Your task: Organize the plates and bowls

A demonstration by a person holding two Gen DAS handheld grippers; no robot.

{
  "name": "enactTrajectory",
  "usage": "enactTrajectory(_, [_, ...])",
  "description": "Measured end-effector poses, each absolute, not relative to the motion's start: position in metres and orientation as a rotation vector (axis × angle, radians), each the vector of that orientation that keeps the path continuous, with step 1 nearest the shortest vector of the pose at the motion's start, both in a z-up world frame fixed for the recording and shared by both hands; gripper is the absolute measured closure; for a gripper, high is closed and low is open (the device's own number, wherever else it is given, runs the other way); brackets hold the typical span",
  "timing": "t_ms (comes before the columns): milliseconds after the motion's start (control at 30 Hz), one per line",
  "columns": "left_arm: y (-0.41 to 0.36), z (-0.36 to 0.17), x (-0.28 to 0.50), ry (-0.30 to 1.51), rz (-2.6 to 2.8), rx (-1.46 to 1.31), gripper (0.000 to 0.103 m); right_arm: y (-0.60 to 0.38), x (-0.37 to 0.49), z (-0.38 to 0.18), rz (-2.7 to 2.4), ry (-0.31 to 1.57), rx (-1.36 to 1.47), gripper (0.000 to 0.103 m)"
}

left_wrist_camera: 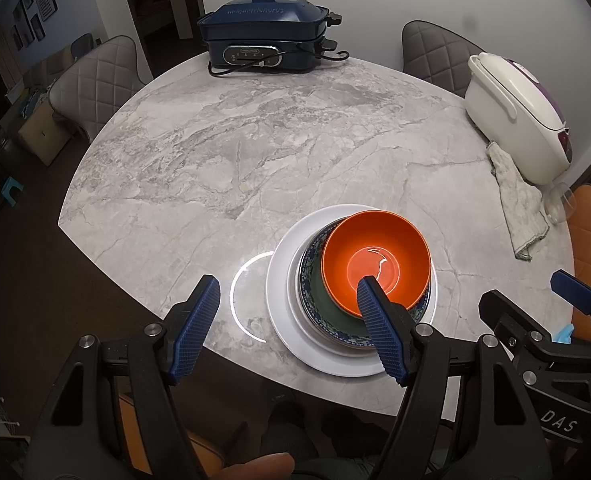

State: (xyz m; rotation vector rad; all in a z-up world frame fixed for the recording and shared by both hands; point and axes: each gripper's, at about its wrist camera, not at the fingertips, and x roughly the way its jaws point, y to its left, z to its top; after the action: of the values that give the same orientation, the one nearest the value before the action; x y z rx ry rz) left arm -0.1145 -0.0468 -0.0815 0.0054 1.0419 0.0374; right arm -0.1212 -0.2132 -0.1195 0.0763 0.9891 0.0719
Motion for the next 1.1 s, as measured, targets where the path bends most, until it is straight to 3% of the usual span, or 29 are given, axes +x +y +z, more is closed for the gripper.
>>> enactTrajectory(1100, [-0.0457,-0.0817,-0.1135,1.04,0.04,0.004,0.033,-0.2118,-0.12,-0.1221,0.076,0.995,0.072,0.0])
